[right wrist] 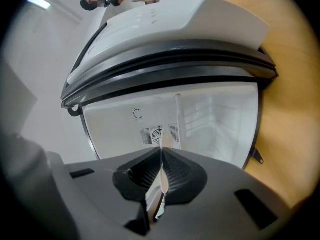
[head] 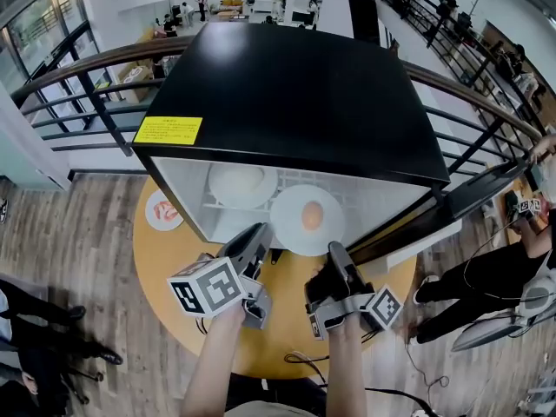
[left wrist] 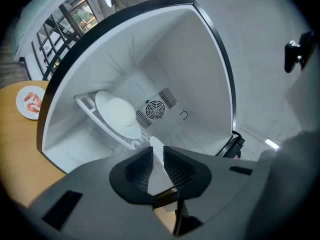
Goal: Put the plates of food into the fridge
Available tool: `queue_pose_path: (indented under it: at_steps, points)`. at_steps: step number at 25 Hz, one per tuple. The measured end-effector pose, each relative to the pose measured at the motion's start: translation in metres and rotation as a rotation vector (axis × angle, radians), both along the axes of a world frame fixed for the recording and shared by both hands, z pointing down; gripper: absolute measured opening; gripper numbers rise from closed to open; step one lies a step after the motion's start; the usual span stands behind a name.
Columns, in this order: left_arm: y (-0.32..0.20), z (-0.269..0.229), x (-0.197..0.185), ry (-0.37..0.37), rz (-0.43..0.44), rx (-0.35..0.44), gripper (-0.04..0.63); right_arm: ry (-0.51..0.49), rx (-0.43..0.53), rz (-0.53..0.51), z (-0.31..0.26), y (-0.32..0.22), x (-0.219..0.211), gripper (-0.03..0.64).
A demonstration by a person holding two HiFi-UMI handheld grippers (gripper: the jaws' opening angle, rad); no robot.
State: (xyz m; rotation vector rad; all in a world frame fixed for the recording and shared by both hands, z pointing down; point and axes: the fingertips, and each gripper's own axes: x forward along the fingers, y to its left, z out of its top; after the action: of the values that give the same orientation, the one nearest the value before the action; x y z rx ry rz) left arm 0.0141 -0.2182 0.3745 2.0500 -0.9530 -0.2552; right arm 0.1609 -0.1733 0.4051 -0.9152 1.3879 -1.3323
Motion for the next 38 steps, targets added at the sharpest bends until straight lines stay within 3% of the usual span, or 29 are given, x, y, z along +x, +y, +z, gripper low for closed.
queue_pose_path:
  at_steps: [3, 9, 17, 25, 28, 31, 34, 38]
  points:
    - [0.001, 0.000, 0.002, 0.027, 0.007, 0.003, 0.046, 0.063, -0.014, 0.032, 0.002, -0.006, 0.011, 0.018]
    - [0.012, 0.012, 0.017, -0.043, 0.062, 0.015, 0.046, 0.083, -0.093, 0.121, 0.014, -0.024, 0.021, 0.018]
    - [0.029, 0.029, 0.034, -0.062, 0.147, -0.012, 0.046, 0.151, -0.239, 0.236, 0.022, -0.042, 0.031, 0.018]
    - [0.032, 0.032, 0.040, -0.067, 0.173, -0.005, 0.046, 0.215, -0.355, 0.277, 0.022, -0.059, 0.035, 0.018]
    - [0.032, 0.033, 0.038, -0.068, 0.170, -0.007, 0.046, 0.287, -0.351, 0.276, 0.015, -0.060, 0.036, 0.029]
    - [0.031, 0.033, 0.039, -0.075, 0.180, 0.009, 0.046, 0.424, -0.340, 0.276, 0.006, -0.059, 0.038, 0.094]
    - [0.027, 0.032, 0.051, -0.129, 0.238, 0.081, 0.046, 0.538, -0.338, 0.260, 0.000, -0.055, 0.036, 0.110]
    - [0.015, 0.039, 0.080, -0.356, 0.326, 0.196, 0.023, 0.684, -0.322, 0.280, -0.003, -0.040, 0.041, 0.110]
